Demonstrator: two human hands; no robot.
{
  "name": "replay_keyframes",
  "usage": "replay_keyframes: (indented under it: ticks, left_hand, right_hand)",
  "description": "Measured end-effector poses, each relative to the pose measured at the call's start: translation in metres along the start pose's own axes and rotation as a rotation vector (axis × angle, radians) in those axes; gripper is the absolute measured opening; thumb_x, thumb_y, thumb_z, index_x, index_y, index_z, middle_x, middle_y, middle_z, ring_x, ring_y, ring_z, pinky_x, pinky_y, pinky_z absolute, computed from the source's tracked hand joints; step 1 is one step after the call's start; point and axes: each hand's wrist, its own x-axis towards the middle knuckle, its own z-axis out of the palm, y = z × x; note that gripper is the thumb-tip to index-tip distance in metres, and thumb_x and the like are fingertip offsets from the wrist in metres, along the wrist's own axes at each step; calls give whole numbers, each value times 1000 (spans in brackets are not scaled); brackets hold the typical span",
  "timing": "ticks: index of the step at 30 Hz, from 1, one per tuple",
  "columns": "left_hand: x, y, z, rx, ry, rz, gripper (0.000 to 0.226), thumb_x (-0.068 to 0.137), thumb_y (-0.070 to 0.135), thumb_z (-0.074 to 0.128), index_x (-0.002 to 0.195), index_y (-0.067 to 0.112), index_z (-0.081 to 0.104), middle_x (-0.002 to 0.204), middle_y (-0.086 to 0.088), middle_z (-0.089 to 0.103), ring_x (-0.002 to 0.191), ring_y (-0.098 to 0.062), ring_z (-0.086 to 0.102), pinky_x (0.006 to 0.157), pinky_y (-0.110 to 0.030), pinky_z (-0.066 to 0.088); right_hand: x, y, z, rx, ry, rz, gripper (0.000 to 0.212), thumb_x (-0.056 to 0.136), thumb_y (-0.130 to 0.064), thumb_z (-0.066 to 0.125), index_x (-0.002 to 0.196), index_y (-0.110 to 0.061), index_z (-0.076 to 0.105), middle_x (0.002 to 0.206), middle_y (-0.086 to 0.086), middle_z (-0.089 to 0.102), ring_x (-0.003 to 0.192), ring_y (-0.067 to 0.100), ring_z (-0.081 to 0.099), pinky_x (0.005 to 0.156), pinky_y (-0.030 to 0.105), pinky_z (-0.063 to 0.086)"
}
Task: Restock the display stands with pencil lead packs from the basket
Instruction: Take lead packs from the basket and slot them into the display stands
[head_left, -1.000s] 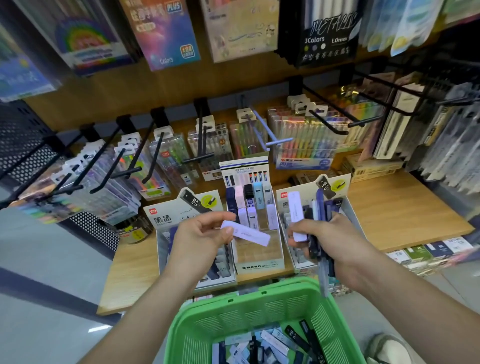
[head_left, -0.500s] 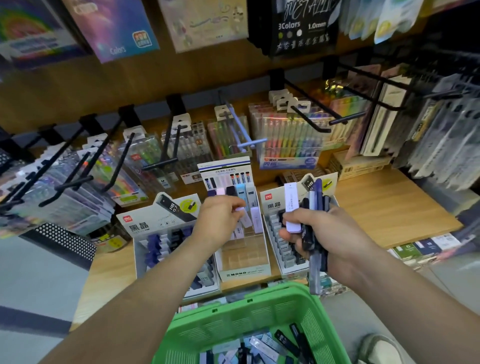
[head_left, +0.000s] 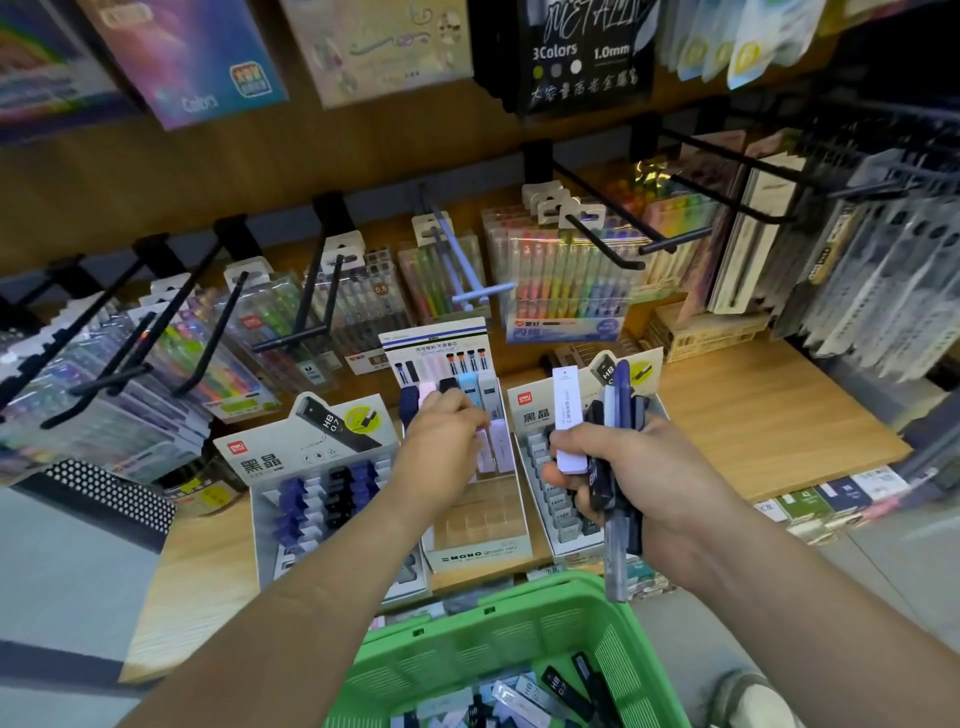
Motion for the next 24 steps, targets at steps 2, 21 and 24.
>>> replay_keyframes:
  ticks: [2, 21, 24]
  left_hand:
    - [-1, 1, 3, 12, 33, 5, 25, 87, 11, 62, 111, 13, 68, 104, -5, 54, 99, -24, 49, 75, -30, 40]
    - [-47, -23, -14, 27, 151, -51, 20, 83, 12, 71, 103, 8, 74, 88, -5, 60, 84, -28, 53, 64, -38, 54]
    - [-45, -24, -14, 13, 160, -60, 15, 82, 11, 71, 97, 9, 75, 88, -4, 60, 85, -27, 53, 66, -36, 53]
  right_hand:
    - [0, 0, 1, -13, 0, 0, 23, 86, -6, 71, 107, -3, 62, 68, 15, 72, 62, 19, 71, 37, 20, 39]
    - [-7, -2, 14, -14, -23, 8, 9, 86, -6, 70, 91, -5, 63, 62, 10, 70, 58, 17, 69, 39, 21, 40]
    - [-7, -3, 14, 0, -24, 13, 12, 86, -5, 70, 94, -4, 62, 62, 10, 69, 60, 17, 70, 38, 21, 41]
